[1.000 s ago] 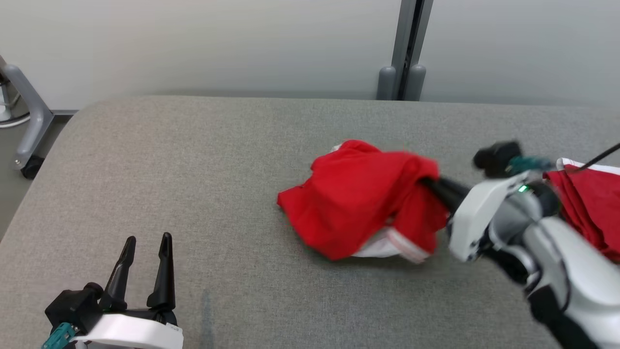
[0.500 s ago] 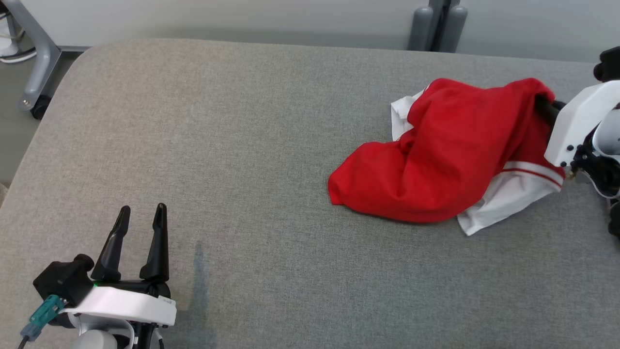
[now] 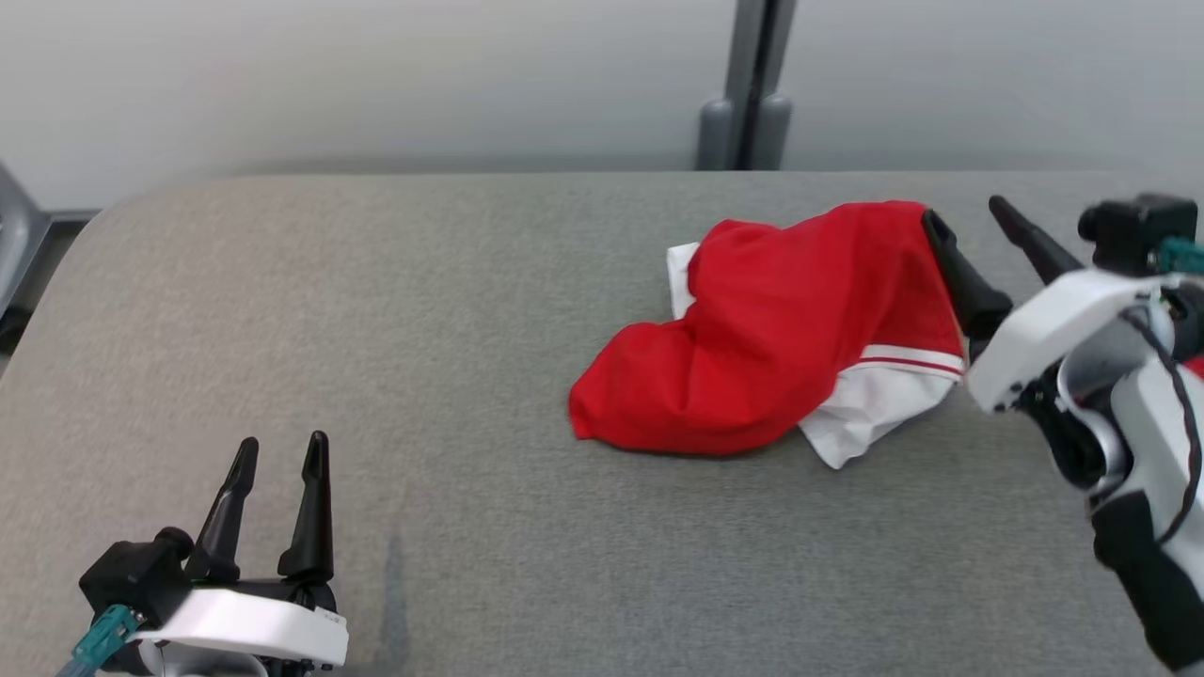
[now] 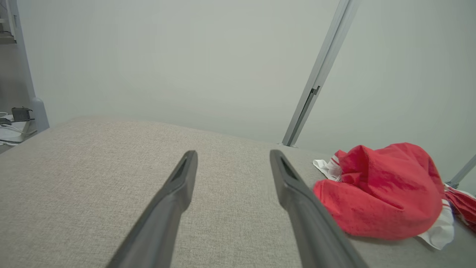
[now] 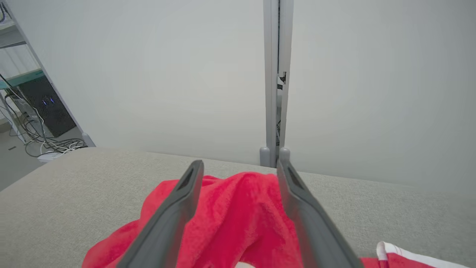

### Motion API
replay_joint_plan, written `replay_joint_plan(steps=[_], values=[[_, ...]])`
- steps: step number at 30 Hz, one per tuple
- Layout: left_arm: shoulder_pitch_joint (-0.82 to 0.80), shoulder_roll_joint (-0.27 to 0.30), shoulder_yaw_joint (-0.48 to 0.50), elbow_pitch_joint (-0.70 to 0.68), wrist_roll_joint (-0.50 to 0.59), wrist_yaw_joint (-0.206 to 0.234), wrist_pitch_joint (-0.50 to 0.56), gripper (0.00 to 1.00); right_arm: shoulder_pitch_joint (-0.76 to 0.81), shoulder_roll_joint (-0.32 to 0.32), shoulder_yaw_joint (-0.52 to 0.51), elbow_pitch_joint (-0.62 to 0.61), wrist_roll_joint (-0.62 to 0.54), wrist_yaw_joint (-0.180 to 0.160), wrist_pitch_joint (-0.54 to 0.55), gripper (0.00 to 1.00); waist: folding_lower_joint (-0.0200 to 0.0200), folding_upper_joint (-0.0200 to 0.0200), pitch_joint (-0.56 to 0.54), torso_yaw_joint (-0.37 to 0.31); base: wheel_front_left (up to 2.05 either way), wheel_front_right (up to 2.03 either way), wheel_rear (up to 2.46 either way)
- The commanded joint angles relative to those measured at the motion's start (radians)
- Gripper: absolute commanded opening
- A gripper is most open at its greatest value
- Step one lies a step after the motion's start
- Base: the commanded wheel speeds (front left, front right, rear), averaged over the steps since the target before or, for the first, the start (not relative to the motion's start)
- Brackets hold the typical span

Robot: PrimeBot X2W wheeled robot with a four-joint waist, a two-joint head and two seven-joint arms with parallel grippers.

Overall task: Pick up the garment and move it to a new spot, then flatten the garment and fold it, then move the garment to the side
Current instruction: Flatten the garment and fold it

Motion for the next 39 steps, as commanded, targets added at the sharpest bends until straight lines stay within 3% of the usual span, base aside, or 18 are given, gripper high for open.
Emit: replay_joint_plan(steps=[1, 8, 14, 22, 31, 32, 33, 34, 35, 39], values=[[0.018, -0.001, 0.010, -0.009, 0.009, 0.010, -0.004, 1.00, 0.067, -0.002, -0.011, -0.053, 0.004, 0.000, -0.044, 1.00, 0.0000, -0.0001, -0.049, -0.061, 0.00, 0.00, 0.00], [0.036, -0.005, 0.017, -0.029, 0.010, 0.020, -0.004, 1.00, 0.259, 0.059, -0.084, -0.158, -0.043, 0.000, -0.127, 1.00, 0.0000, -0.0001, -0.060, -0.099, 0.00, 0.00, 0.00], [0.027, -0.001, 0.007, -0.031, 0.003, 0.013, -0.003, 1.00, 0.371, 0.137, -0.089, -0.123, -0.096, 0.000, -0.058, 1.00, 0.0000, -0.0001, -0.040, -0.094, 0.00, 0.00, 0.00], [0.004, -0.003, -0.006, -0.010, -0.011, 0.006, -0.002, 1.00, 0.309, 0.226, -0.121, 0.013, -0.199, 0.000, 0.121, 1.00, 0.0000, -0.0001, -0.011, -0.029, 0.00, 0.00, 0.00], [-0.018, -0.002, -0.007, 0.012, -0.022, -0.003, -0.003, 1.00, 0.236, 0.273, -0.281, 0.133, -0.319, 0.000, 0.206, 1.00, 0.0000, -0.0001, 0.021, 0.032, 0.00, 0.00, 0.00], [-0.017, -0.002, -0.007, 0.014, -0.023, -0.004, -0.003, 1.00, 0.234, 0.274, -0.290, 0.145, -0.325, 0.000, 0.213, 0.95, 0.0000, -0.0001, 0.022, 0.034, 0.00, 0.00, 0.00], [-0.017, -0.002, -0.006, 0.017, -0.023, -0.005, -0.003, 1.00, 0.232, 0.275, -0.298, 0.154, -0.329, 0.000, 0.219, 0.55, 0.0000, -0.0001, 0.023, 0.036, 0.00, 0.00, 0.00], [-0.020, -0.002, -0.006, 0.019, -0.023, -0.006, -0.004, 1.00, 0.230, 0.276, -0.292, 0.159, -0.319, 0.000, 0.222, 0.36, 0.0000, -0.0001, 0.023, 0.038, 0.00, 0.00, 0.00], [-0.022, -0.002, -0.005, 0.020, -0.024, -0.007, -0.004, 1.00, 0.228, 0.277, -0.283, 0.162, -0.307, 0.000, 0.221, 0.00, 0.0000, -0.0001, 0.023, 0.039, 0.00, 0.00, 0.00], [-0.019, -0.003, 0.001, 0.026, -0.018, -0.007, -0.004, 1.00, 0.236, 0.274, -0.247, 0.146, -0.282, 0.000, 0.203, 0.00, 0.0000, -0.0001, 0.010, 0.025, 0.00, 0.00, 0.00]])
